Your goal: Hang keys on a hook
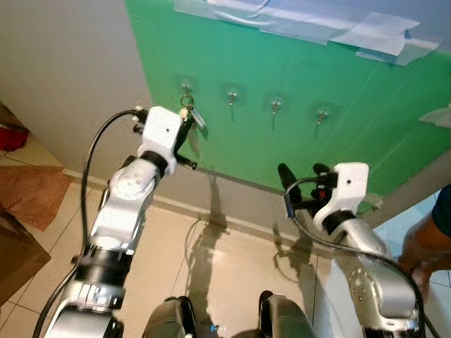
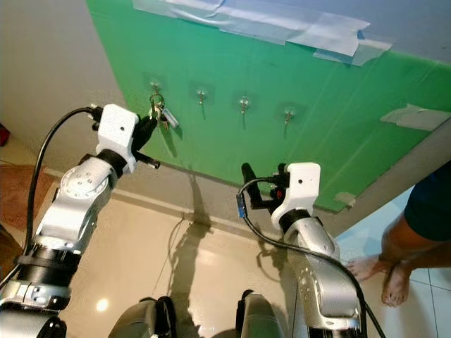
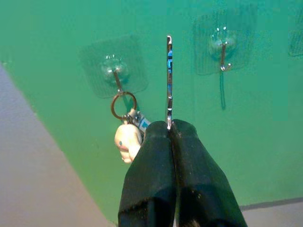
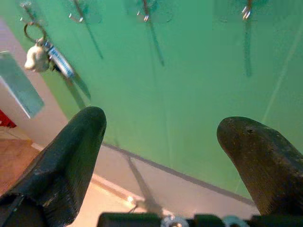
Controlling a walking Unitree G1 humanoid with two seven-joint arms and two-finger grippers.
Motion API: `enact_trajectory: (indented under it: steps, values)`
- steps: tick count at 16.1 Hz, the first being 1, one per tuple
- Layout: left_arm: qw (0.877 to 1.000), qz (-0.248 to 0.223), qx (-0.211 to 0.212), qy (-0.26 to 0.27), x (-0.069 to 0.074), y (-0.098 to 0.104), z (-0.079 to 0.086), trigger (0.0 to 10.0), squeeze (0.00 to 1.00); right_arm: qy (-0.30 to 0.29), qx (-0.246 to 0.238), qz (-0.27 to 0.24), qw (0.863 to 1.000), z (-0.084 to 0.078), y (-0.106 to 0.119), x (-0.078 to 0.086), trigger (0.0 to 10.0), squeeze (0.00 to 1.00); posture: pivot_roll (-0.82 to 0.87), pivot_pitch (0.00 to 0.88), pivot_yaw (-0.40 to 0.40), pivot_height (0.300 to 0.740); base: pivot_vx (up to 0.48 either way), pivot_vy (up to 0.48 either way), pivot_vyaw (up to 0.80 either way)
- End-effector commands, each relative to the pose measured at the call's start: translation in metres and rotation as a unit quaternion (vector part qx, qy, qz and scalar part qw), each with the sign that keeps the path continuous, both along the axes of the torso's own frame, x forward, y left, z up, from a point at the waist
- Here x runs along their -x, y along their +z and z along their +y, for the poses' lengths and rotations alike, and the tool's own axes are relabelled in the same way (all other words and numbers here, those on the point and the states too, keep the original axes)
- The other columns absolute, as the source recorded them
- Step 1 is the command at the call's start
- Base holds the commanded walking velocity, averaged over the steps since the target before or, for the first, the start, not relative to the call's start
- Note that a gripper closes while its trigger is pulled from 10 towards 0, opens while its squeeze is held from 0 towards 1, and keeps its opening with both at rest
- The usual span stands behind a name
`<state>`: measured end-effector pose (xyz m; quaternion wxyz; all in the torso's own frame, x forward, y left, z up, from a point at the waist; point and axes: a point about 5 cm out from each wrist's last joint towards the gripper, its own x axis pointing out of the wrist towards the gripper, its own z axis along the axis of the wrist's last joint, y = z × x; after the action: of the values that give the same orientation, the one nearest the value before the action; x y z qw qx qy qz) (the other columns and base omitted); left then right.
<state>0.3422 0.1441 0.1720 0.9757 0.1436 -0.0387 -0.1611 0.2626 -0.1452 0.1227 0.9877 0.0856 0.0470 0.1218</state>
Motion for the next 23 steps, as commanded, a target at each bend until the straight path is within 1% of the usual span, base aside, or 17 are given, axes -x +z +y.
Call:
enact_trajectory:
  steps: [1, 3, 4, 6, 12, 18, 21, 23]
  values:
    - [1.0, -0.011, -0.014, -0.006, -0.003, 0.002, -0.004, 0.0, 0.0, 0.0, -0.001, 0.002, 1.0, 0.0, 0.001, 0.003, 10.0, 0.0, -0.21, 0.172, 0.011, 0.71, 0.0, 0.0, 0.0]
    - [0.999, -0.014, -0.03, -0.001, -0.009, 0.003, -0.005, 0.0, 0.0, 0.0, -0.001, 0.003, 1.0, 0.0, 0.001, 0.003, 10.0, 0.0, -0.21, 0.17, 0.015, 0.71, 0.0, 0.0, 0.0]
    - [0.999, -0.012, -0.039, 0.007, -0.016, 0.002, -0.004, 0.0, 0.0, -0.001, -0.001, 0.002, 1.0, 0.0, 0.001, 0.003, 10.0, 0.0, -0.22, 0.169, 0.019, 0.71, 0.0, 0.0, 0.0]
    - [0.999, -0.011, -0.044, 0.008, -0.023, 0.001, -0.008, 0.0, 0.0, -0.003, -0.001, 0.003, 1.0, -0.001, 0.0, 0.005, 10.0, 0.0, -0.22, 0.166, 0.022, 0.71, 0.0, 0.0, 0.0]
    - [0.999, -0.013, -0.038, 0.003, -0.031, -0.001, -0.015, 0.0, 0.0, -0.003, 0.0, 0.007, 1.0, 0.002, -0.003, 0.007, 10.0, 0.0, -0.23, 0.164, 0.025, 0.71, 0.0, 0.0, 0.0]
    - [0.998, -0.029, -0.052, -0.031, -0.035, 0.002, -0.036, 0.0, 0.0, 0.012, 0.0, 0.012, 1.0, 0.008, -0.005, 0.008, 10.0, 0.0, -0.21, 0.171, 0.011, 0.71, 0.0, 0.0, 0.0]
    - [0.998, -0.032, -0.054, -0.028, -0.038, 0.003, -0.037, 0.0, 0.0, 0.013, 0.001, 0.011, 1.0, 0.008, -0.004, 0.007, 10.0, 0.0, -0.21, 0.173, 0.009, 0.71, 0.0, 0.0, 0.0]
    - [0.997, -0.034, -0.062, -0.023, -0.041, 0.003, -0.039, 0.0, 0.0, 0.014, 0.001, 0.008, 1.0, 0.008, -0.002, 0.006, 10.0, 0.0, -0.22, 0.179, 0.009, 0.71, 0.0, 0.0, 0.0]
